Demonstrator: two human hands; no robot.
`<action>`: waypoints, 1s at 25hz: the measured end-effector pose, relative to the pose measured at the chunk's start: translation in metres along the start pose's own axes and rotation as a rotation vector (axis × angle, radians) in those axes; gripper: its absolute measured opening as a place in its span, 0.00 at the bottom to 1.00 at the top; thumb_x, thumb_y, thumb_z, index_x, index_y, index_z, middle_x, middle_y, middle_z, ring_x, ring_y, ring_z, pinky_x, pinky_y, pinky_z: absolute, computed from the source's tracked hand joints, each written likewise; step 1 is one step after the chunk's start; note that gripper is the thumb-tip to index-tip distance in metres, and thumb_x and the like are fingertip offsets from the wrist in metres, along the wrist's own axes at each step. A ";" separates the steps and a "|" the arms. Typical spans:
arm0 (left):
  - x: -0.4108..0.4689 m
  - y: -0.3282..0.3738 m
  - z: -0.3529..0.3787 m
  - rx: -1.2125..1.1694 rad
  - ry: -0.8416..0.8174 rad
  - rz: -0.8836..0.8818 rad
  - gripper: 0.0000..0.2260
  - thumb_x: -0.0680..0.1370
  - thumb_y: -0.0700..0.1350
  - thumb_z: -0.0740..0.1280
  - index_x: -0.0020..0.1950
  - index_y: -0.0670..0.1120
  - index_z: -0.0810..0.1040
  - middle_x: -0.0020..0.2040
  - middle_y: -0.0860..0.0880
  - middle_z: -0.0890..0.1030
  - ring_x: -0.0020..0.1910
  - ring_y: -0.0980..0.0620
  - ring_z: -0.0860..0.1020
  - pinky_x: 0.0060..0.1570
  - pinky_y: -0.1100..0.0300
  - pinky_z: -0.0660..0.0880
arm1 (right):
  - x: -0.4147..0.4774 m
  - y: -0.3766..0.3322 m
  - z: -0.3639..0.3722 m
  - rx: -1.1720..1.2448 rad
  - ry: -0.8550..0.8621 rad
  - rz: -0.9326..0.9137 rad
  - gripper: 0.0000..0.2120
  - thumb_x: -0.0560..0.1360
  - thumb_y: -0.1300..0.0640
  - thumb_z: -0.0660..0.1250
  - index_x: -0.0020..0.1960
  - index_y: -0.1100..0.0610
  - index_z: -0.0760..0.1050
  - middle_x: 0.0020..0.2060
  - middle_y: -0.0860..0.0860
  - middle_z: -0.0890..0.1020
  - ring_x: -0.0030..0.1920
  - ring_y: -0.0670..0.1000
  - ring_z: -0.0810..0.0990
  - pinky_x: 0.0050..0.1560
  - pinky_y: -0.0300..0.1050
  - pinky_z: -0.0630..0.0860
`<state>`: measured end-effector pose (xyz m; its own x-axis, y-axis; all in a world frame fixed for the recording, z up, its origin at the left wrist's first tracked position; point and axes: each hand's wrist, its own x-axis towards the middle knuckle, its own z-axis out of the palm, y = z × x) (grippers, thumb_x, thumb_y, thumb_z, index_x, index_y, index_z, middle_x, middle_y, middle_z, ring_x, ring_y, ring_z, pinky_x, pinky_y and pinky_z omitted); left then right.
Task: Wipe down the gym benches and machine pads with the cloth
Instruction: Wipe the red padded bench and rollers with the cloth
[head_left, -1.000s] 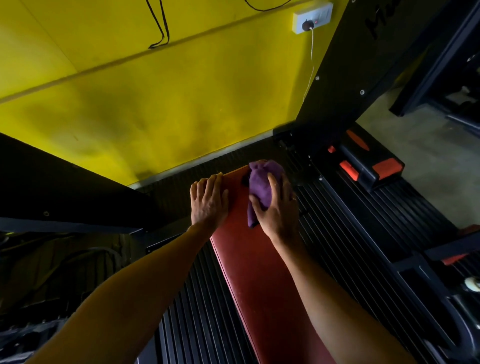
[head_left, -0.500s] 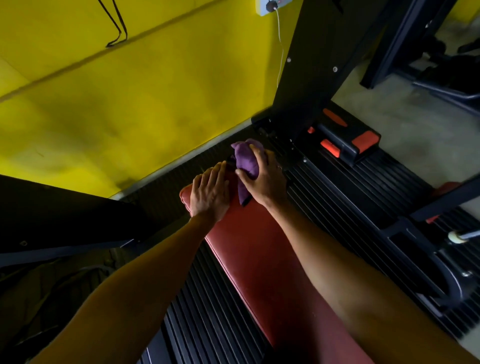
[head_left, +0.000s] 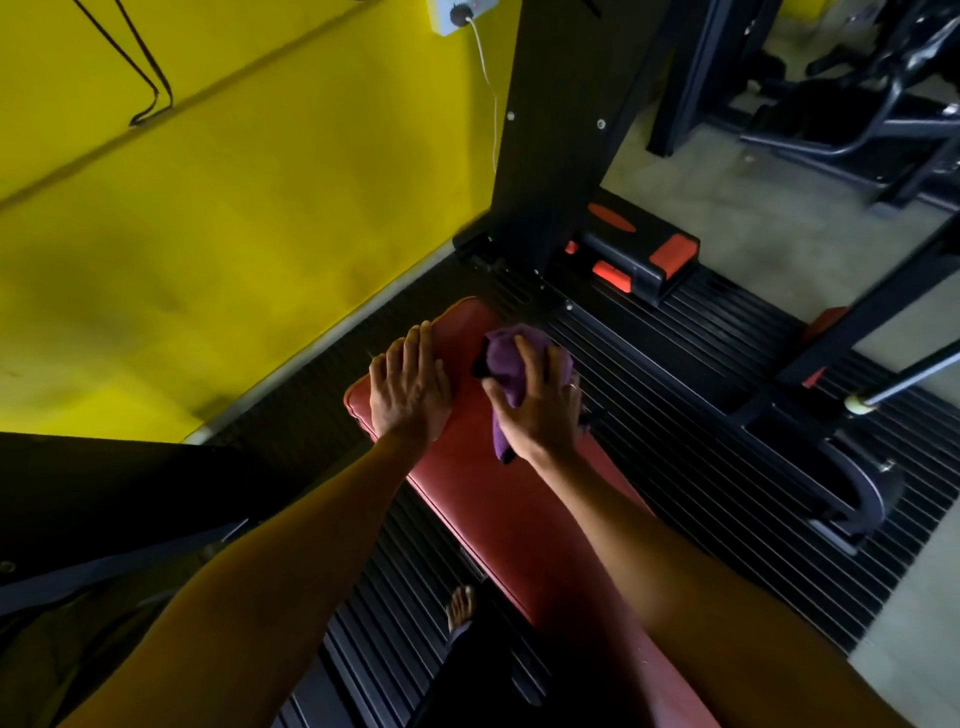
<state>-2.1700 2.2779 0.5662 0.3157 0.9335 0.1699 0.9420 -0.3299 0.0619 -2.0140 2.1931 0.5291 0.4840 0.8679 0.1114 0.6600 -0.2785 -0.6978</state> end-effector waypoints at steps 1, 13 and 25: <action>0.000 0.000 0.000 -0.003 0.001 0.001 0.26 0.83 0.53 0.51 0.78 0.43 0.63 0.72 0.43 0.73 0.66 0.42 0.73 0.64 0.45 0.68 | 0.001 -0.016 0.007 -0.004 -0.027 0.003 0.34 0.78 0.33 0.62 0.79 0.45 0.61 0.78 0.58 0.61 0.74 0.71 0.63 0.73 0.70 0.60; -0.004 -0.012 0.004 -0.043 -0.027 0.233 0.28 0.83 0.52 0.49 0.82 0.42 0.55 0.81 0.42 0.58 0.80 0.44 0.57 0.77 0.43 0.54 | -0.014 0.019 0.007 0.025 0.161 0.403 0.36 0.72 0.30 0.52 0.75 0.46 0.68 0.72 0.54 0.73 0.73 0.65 0.67 0.75 0.63 0.61; 0.007 -0.018 0.005 0.089 -0.059 0.717 0.29 0.79 0.49 0.52 0.80 0.40 0.60 0.80 0.42 0.61 0.81 0.42 0.54 0.78 0.39 0.48 | -0.059 0.055 0.002 0.118 0.297 0.561 0.37 0.71 0.30 0.66 0.76 0.44 0.68 0.69 0.55 0.74 0.67 0.63 0.74 0.67 0.59 0.71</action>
<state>-2.1846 2.2908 0.5615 0.8625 0.4988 0.0856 0.5060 -0.8533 -0.1257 -2.0076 2.1273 0.4826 0.8868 0.4478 -0.1141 0.2005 -0.5953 -0.7781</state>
